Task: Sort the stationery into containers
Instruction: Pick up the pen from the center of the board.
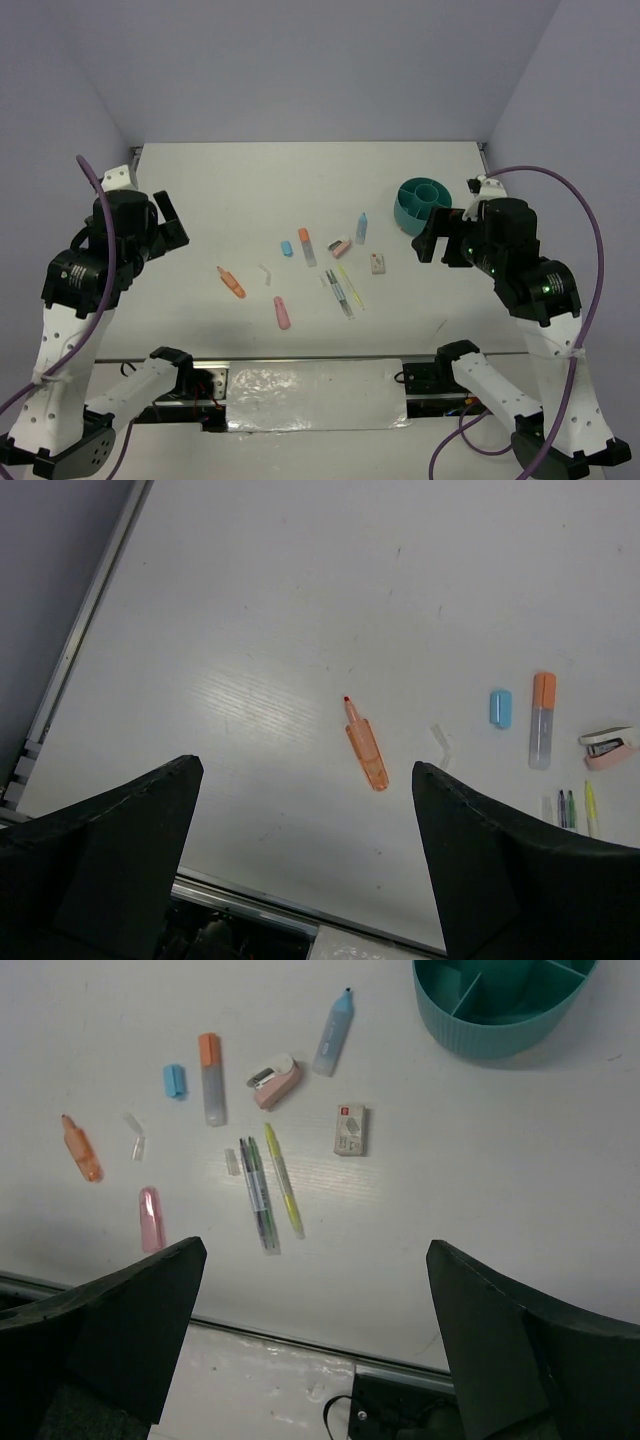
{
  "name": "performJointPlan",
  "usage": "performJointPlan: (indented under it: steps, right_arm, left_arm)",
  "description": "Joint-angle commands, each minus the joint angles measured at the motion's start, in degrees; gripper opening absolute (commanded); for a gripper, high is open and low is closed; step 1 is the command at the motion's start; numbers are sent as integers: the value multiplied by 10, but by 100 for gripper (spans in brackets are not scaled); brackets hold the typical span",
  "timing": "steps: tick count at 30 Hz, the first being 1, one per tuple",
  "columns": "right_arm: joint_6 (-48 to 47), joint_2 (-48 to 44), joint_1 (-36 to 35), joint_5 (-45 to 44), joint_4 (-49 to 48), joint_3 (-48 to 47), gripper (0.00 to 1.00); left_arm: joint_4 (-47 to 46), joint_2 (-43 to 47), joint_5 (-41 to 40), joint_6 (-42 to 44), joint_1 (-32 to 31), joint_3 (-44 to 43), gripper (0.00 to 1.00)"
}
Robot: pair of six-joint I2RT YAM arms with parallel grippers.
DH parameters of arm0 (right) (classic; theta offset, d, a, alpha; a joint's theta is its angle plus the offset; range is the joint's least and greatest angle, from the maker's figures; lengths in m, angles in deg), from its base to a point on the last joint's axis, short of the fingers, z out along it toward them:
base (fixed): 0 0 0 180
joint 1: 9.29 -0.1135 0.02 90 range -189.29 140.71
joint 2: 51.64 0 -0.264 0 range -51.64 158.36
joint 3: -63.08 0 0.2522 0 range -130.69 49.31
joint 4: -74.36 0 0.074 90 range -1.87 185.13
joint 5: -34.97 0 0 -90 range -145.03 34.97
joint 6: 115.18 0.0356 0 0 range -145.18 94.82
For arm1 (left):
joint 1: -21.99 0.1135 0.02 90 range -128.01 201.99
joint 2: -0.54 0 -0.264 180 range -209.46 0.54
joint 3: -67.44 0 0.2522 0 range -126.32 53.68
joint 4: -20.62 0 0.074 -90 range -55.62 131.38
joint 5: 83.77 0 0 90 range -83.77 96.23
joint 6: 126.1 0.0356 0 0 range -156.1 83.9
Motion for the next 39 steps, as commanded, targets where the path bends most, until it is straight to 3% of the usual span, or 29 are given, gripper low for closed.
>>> performJointPlan:
  steps: [1,8,10,11,15,20,28,39]
  right_arm:
    - [-4,-6,0,13,-30,4,100]
    - [18,12,-23,115,-108,74,100]
    - [27,45,-83,51,-120,87,100]
    - [25,90,-150,-19,-122,87,100]
    - [24,226,-223,-99,-136,81,91]
    - [11,348,-250,-107,-188,84,64]
    - [18,457,-273,-104,-242,106,52]
    - [19,514,-284,-103,-299,136,44]
  left_arm:
    - [9,-7,-20,-8,1,-13,99]
    - [6,-23,12,-12,-2,-14,99]
    - [-1,-23,23,-9,-2,-2,99]
    - [-4,-27,37,-8,-2,2,99]
    - [-7,-41,72,2,-2,9,99]
    - [-23,-51,134,36,-2,38,99]
    - [-15,-33,140,50,-2,62,99]
    - [-22,-39,156,58,-2,75,99]
